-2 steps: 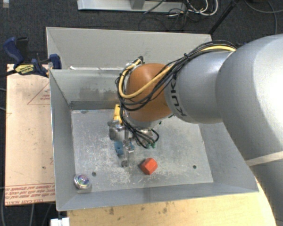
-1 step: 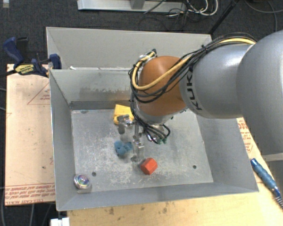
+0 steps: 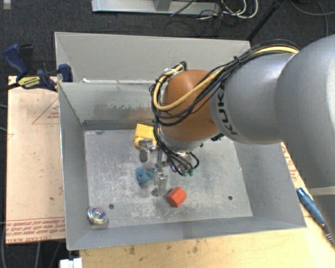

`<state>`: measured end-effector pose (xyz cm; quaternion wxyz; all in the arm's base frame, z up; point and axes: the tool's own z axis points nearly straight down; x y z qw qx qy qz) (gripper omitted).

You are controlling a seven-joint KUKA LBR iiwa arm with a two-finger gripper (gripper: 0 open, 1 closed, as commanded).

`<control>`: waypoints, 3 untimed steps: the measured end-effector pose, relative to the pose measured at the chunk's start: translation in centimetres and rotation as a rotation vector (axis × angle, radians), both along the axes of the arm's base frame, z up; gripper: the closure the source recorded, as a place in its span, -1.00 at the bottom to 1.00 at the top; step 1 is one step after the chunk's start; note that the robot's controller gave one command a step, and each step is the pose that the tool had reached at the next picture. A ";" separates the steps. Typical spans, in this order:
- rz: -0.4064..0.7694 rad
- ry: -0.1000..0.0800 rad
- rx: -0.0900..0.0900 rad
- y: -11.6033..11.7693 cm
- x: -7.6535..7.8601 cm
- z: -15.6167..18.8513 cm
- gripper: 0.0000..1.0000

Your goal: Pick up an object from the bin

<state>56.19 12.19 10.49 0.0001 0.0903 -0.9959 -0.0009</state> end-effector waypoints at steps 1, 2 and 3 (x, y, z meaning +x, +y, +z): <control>-0.101 0.001 -0.001 -1.5 -0.2 -3.6 -1.00; -0.102 0.001 0.001 -1.4 -0.1 -3.6 -1.00; -0.103 0.000 0.002 -1.4 -0.1 -3.6 1.00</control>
Offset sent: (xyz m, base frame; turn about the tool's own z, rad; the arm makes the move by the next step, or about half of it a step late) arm -0.0011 -0.0154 -0.0349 0.1019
